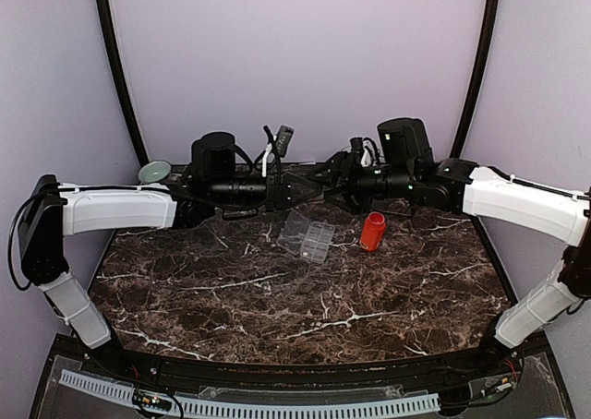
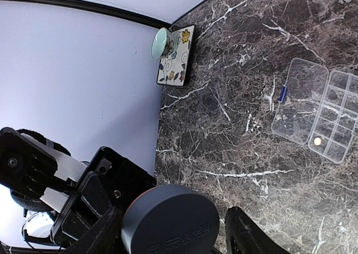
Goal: Sort the pills into containers
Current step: Pass from the right arm to the left, then pass from the left arm to the right
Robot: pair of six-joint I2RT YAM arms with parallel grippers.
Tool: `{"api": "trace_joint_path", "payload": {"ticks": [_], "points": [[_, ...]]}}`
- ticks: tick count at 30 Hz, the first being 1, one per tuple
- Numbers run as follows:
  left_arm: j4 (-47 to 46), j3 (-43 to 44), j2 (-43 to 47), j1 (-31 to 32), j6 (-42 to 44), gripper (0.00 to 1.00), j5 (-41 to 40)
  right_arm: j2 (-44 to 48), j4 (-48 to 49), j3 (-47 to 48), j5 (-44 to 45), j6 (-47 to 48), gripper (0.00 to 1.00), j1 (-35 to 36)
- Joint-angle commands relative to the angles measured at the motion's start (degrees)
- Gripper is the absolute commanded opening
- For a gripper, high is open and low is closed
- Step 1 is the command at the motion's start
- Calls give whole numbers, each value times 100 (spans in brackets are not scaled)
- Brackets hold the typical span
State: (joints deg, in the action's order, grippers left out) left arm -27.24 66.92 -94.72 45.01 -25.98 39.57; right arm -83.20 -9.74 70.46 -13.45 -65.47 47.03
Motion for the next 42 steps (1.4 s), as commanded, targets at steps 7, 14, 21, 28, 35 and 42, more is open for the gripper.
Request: {"api": "trace_joint_path", "payload": {"ticks": [7, 14, 21, 28, 35, 42], "points": [[-782, -231, 44, -18, -490, 0, -125, 210, 316, -175, 79, -2, 63, -26], [-1377, -465, 41, -96, -1005, 0, -428, 430, 979, -583, 237, -309, 67, -35], [-2156, -565, -194, -115, -1506, 0, -781, 578, 1562, -885, 593, -371, 73, -22], [-2568, -521, -436, -116, -1785, 0, -937, 423, 2131, -983, 730, -737, 77, -24], [-2793, -524, -525, -171, -1849, 0, -1143, 186, 1860, -719, 840, -832, 78, -25], [-2942, -473, -687, -262, -1940, 0, -961, 154, 2270, -926, 856, -1246, 78, -21]]}}
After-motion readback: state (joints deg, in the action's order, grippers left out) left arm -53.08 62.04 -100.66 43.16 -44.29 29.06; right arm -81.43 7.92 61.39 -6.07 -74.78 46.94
